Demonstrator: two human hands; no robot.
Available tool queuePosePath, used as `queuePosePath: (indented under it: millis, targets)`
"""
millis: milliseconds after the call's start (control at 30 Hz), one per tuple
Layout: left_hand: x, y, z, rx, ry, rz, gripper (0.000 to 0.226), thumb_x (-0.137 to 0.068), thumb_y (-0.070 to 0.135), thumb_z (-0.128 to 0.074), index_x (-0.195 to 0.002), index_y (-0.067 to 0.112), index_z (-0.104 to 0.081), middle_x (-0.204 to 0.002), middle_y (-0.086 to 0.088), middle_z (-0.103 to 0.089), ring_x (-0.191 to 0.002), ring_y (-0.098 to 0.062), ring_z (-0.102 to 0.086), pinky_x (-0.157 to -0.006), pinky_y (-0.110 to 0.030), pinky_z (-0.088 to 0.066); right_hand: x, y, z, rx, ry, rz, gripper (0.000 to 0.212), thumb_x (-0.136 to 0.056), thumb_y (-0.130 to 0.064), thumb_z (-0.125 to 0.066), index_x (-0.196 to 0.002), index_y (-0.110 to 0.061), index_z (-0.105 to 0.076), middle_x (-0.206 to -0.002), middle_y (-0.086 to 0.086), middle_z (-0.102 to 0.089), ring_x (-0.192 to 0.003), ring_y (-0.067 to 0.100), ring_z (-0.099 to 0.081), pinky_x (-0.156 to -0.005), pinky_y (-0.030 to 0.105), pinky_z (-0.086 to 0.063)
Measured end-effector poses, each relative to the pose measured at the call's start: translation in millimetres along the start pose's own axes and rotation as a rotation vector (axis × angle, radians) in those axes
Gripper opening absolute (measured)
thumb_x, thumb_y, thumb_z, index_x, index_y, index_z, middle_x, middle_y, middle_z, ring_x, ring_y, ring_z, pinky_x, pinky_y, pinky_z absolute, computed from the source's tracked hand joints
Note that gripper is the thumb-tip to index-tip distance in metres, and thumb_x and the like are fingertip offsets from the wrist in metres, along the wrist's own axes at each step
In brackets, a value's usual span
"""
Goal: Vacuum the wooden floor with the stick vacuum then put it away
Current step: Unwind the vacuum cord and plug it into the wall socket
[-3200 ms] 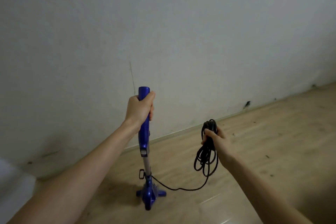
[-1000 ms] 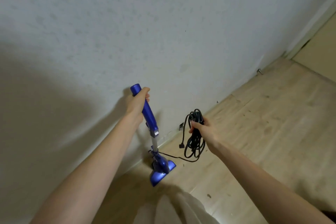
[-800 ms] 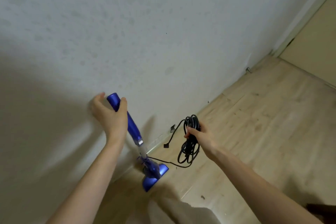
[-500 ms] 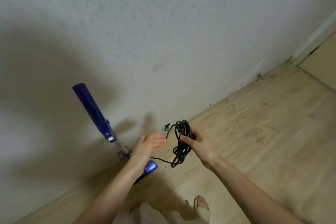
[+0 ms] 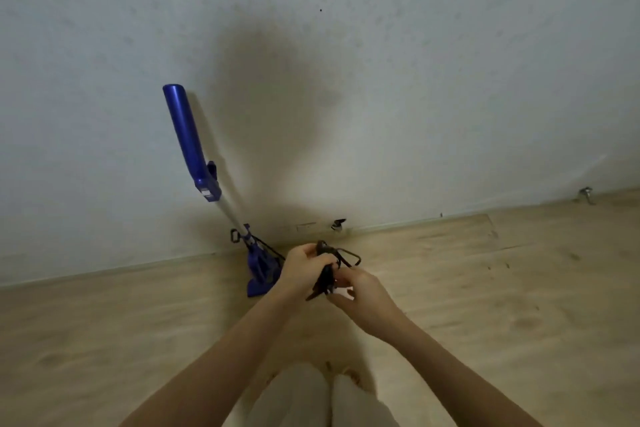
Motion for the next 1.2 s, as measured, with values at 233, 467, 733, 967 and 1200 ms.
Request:
queuePosePath:
  millis: [233, 467, 733, 967, 1200]
  targets:
    - [23, 12, 25, -0.364, -0.221, -0.417, 0.038, -0.097, 0.011, -0.052, -0.134, 0.021, -0.047, -0.113, 0.007, -0.062, -0.097, -0.001, -0.059, -0.082, -0.011, -0.047, -15, 49, 27, -0.44, 0.203, -0.375, 0.037, -0.101, -0.034, -0.047, -0.09, -0.009, -0.072, -0.09, 0.001, -0.068, -0.089, 0.016, -0.061, -0.089, 0.033, -0.047]
    - [36, 8, 43, -0.636, -0.34, -0.604, 0.044, -0.096, 0.013, -0.052, -0.139, 0.024, -0.046, -0.12, 0.013, -0.06, -0.107, 0.003, -0.054, -0.091, -0.01, -0.042, -67, -4, -1, -0.525, -0.005, -0.472, 0.028, -0.096, -0.035, -0.058, -0.078, -0.014, -0.058, -0.072, -0.003, -0.057, -0.061, 0.01, -0.049, -0.054, 0.018, -0.041]
    - [39, -16, 62, -1.032, -0.345, -0.759, 0.05, -0.099, 0.016, -0.045, -0.147, 0.026, -0.033, -0.116, 0.005, -0.054, -0.102, -0.01, -0.049, -0.085, -0.015, -0.032, -70, 2, -36, -0.815, -0.146, -0.669, 0.017, -0.091, 0.003, -0.055, -0.075, -0.001, -0.055, -0.067, 0.012, -0.054, -0.061, 0.019, -0.056, -0.056, 0.025, -0.053]
    - [39, -32, 51, -1.48, -0.328, -0.937, 0.07, -0.094, 0.001, -0.043, -0.154, 0.017, -0.011, -0.128, -0.002, -0.05, -0.113, -0.02, -0.046, -0.103, -0.03, -0.031, -74, 11, -53, -0.824, -0.062, -0.655, 0.006, -0.094, 0.006, -0.052, -0.097, 0.009, -0.056, -0.073, 0.016, -0.057, -0.045, 0.014, -0.048, -0.044, 0.023, -0.046]
    - [23, -36, 64, -1.241, -0.382, -0.873, 0.057, -0.099, 0.011, -0.045, -0.152, 0.017, -0.023, -0.128, -0.002, -0.052, -0.12, -0.017, -0.045, -0.117, -0.034, -0.017, -82, 33, -40, -0.559, 0.2, -0.557, 0.018, -0.091, 0.008, -0.049, -0.092, -0.003, -0.064, -0.103, 0.018, -0.064, -0.089, 0.024, -0.059, -0.078, 0.03, -0.052]
Point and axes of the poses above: each hand's wrist, its own x-axis away from the middle knuckle, its own z-axis out of the back of the hand, y = z × x, the point moved 6 cm from there along -x, towards the middle knuckle
